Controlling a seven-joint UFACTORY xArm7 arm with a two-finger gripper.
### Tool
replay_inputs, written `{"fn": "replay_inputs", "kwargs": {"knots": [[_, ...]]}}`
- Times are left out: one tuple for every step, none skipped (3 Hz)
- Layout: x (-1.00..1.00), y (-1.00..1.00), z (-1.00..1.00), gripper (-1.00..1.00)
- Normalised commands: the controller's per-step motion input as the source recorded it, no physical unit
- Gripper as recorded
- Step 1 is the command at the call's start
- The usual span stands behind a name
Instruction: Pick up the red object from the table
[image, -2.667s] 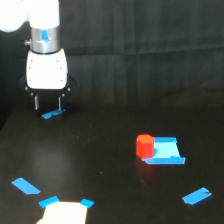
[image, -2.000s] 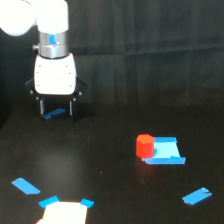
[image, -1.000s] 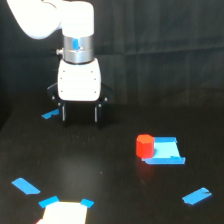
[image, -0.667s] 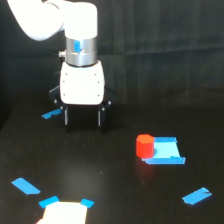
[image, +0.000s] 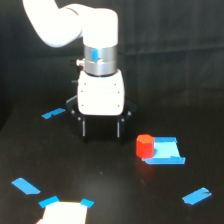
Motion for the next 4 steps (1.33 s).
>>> {"fn": "replay_inputs", "kwargs": {"knots": [[1.0, 0.07, -0.49, -0.8], [0.46, 0.28, -0.5, -0.34], [1.0, -0.84, -0.07, 0.41], [0.54, -0.9, -0.46, 0.03]]}}
